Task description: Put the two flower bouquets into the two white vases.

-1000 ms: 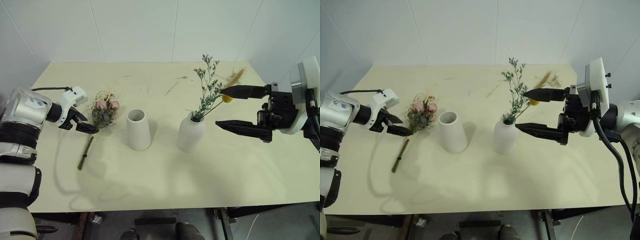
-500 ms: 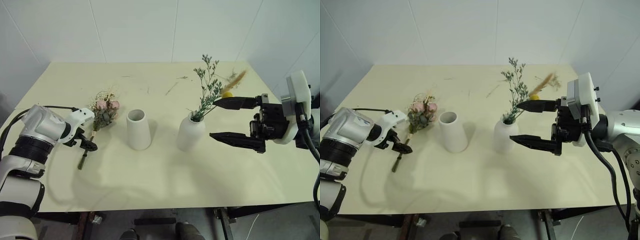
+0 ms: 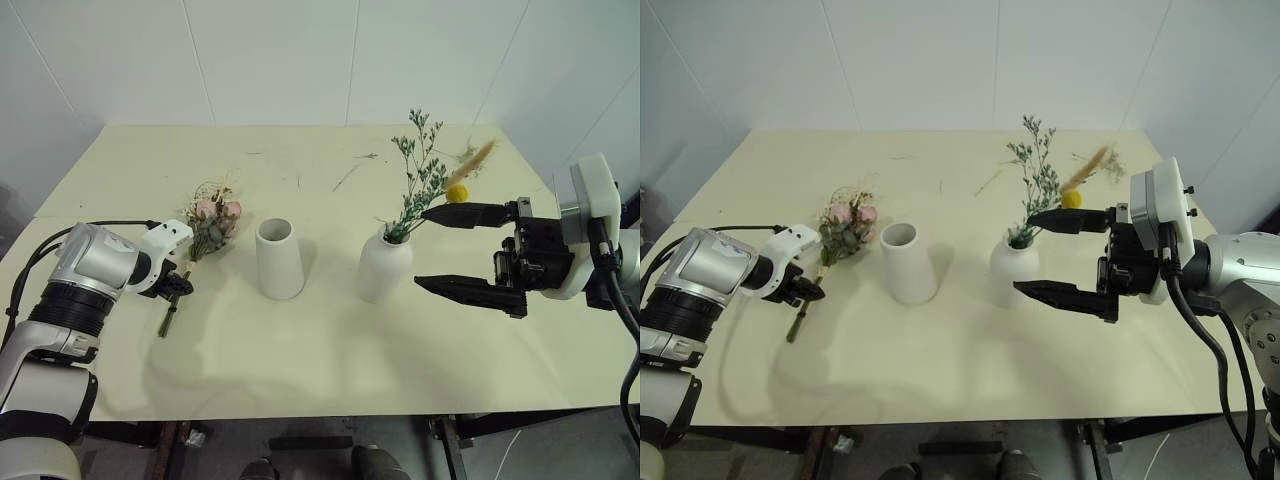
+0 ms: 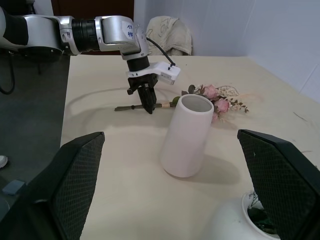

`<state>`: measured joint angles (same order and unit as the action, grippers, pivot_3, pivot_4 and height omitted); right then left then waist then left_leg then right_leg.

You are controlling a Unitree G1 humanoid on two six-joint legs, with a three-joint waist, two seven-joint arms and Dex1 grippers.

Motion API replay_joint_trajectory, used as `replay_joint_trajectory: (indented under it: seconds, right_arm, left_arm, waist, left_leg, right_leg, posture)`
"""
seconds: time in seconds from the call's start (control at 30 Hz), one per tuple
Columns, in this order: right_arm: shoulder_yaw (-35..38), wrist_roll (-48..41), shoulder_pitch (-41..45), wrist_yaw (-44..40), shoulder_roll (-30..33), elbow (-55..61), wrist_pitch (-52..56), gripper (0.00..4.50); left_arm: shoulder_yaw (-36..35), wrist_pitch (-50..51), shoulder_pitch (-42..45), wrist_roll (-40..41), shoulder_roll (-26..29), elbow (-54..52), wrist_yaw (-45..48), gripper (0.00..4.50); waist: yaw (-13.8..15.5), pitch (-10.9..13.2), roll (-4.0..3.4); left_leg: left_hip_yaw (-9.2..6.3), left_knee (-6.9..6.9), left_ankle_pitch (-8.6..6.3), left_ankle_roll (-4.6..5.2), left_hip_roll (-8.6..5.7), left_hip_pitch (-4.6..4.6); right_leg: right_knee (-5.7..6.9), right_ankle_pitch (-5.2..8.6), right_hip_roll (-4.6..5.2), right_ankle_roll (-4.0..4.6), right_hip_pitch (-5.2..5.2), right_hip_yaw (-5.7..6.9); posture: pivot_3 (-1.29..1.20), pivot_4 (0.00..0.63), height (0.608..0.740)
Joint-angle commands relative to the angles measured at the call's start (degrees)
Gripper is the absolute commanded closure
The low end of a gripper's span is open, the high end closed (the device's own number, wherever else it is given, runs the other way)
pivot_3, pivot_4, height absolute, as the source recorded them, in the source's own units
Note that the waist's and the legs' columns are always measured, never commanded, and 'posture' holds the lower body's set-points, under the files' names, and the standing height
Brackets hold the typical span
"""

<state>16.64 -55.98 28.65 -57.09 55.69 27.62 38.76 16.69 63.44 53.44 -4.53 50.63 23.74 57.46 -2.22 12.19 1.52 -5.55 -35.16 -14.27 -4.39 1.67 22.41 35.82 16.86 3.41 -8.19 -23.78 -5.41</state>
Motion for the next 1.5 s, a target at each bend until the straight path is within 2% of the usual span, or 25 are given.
replay_joint_trajectory:
  seconds: [0.03, 0.1, 0.23, 0.3, 0.4, 0.43, 0.5, 0.57, 0.73, 0.93, 1.33, 1.5]
  right_arm:
    - [2.26, -1.17, 0.63, -0.5, 1.23, 1.56, -0.31, 0.0]
    - [2.23, -0.93, 0.25, -0.47, 1.2, 1.43, -0.28, 0.0]
    - [2.49, -0.27, -0.96, -0.24, 1.03, 0.94, -0.37, 0.0]
    - [2.58, 0.07, -1.53, 0.07, 0.86, 0.81, -0.46, 0.0]
    - [2.73, 0.24, -2.12, 0.71, 0.5, 0.68, -0.53, 0.0]
    - [2.81, 0.22, -2.34, 0.83, 0.44, 0.65, -0.57, 0.0]
    - [2.71, 0.33, -3.25, 2.18, -0.41, 1.0, -0.63, 0.0]
    - [2.68, 0.53, -4.04, 3.31, -1.18, 1.22, -0.82, 0.0]
    - [2.36, 1.2, -4.58, 5.4, -2.77, 1.43, -1.32, 0.0]
    - [1.88, 1.9, -4.69, 7.5, -4.52, 1.79, -1.76, 0.0]
    - [3.92, 1.17, -7.01, 13.16, -5.91, 4.77, -1.69, 0.0]
    - [4.23, 1.08, -7.53, 15.17, -6.72, 5.69, -1.98, 0.0]
  left_arm:
    - [-3.58, -2.28, -0.2, 1.12, -0.26, 2.93, -2.72, 4.48]
    - [-7.09, -4.43, 0.48, 2.18, -1.48, 5.83, -5.64, 4.48]
    - [-17.66, -15.19, 2.58, 6.86, -4.71, 11.1, -11.83, 4.48]
    - [-23.77, -22.59, 3.56, 11.41, -6.65, 12.54, -12.0, 4.48]
    - [-31.95, -25.13, 5.76, 18.48, -8.76, 14.21, -11.44, 4.48]
    - [-33.29, -26.13, 6.01, 19.35, -9.03, 14.14, -12.15, 4.48]
    - [-40.08, -31.13, 5.39, 26.78, -11.93, 9.45, -9.91, 4.48]
    - [-43.35, -31.64, 4.77, 32.63, -14.78, 4.47, -7.56, 4.48]
    - [-44.02, -26.57, 4.21, 42.5, -19.53, -6.77, -6.51, 4.48]
    - [-41.2, -26.44, 3.17, 46.76, -24.11, -13.12, -7.44, 4.48]
    - [-34.56, -34.65, -3.18, 43.74, -24.47, -12.37, -1.91, 4.48]
    - [-33.23, -43.34, -4.43, 40.48, -27.01, -7.77, -1.52, 4.48]
  waist:
    - [0.17, 0.0, 0.0]
    - [0.33, 0.0, 0.0]
    - [0.61, 0.0, 0.0]
    - [0.79, 0.0, 0.01]
    - [1.03, 0.0, 0.02]
    - [0.94, 0.0, 0.02]
    - [0.78, -0.01, 0.01]
    - [0.71, -0.01, 0.02]
    - [0.61, -0.01, 0.02]
    - [0.6, -0.01, 0.02]
    - [0.66, -0.01, 0.02]
    - [0.67, -0.01, 0.02]
  left_leg:
    - [0.0, 0.0, 0.0, 0.0, 0.0, 0.0]
    - [0.0, 0.0, 0.0, 0.0, 0.0, -0.01]
    - [0.0, -0.05, 0.01, -0.01, 0.0, -0.06]
    - [0.0, -0.08, 0.02, -0.03, 0.0, -0.03]
    - [0.0, -0.13, 0.03, -0.06, -0.04, 0.03]
    - [0.0, -0.13, 0.03, -0.06, -0.06, 0.04]
    - [0.01, -0.11, 0.03, -0.06, -0.06, 0.03]
    - [0.01, -0.09, 0.03, -0.07, -0.05, 0.03]
    - [0.02, -0.11, 0.06, -0.11, -0.06, -0.02]
    - [0.01, -0.23, 0.11, -0.2, -0.06, -0.12]
    - [0.02, -0.31, 0.11, -0.2, -0.06, -0.08]
    - [0.02, -0.31, 0.11, -0.2, -0.06, -0.11]
  right_leg:
    - [0.0, 0.0, 0.0, 0.0, 0.0, 0.0]
    - [0.01, 0.0, 0.0, 0.0, 0.0, 0.0]
    - [0.07, -0.01, 0.01, 0.01, 0.02, 0.01]
    - [0.07, -0.01, 0.02, -0.01, 0.03, 0.01]
    - [0.03, -0.03, 0.07, -0.02, 0.03, 0.05]
    - [0.01, -0.04, 0.09, -0.04, 0.04, 0.05]
    - [-0.02, -0.05, 0.11, -0.06, 0.05, 0.04]
    - [-0.01, -0.05, 0.11, -0.06, 0.05, 0.04]
    - [0.06, -0.06, 0.11, -0.08, 0.06, 0.03]
    - [0.08, -0.12, 0.09, -0.11, 0.18, 0.01]
    - [-0.01, -0.18, 0.07, -0.1, 0.2, -0.01]
    - [-0.01, -0.18, 0.07, -0.1, 0.25, -0.01]
  posture:
    - [0.0, 0.15, 0.74]
    - [0.0, 0.15, 0.74]
    - [0.0, 0.15, 0.74]
    - [0.0, 0.15, 0.74]
    - [0.0, 0.15, 0.74]
    - [0.0, 0.15, 0.74]
    - [0.0, 0.15, 0.74]
    - [0.0, 0.15, 0.74]
    - [0.0, 0.15, 0.74]
    - [0.0, 0.15, 0.74]
    - [0.0, 0.15, 0.74]
    - [0.0, 0.15, 0.74]
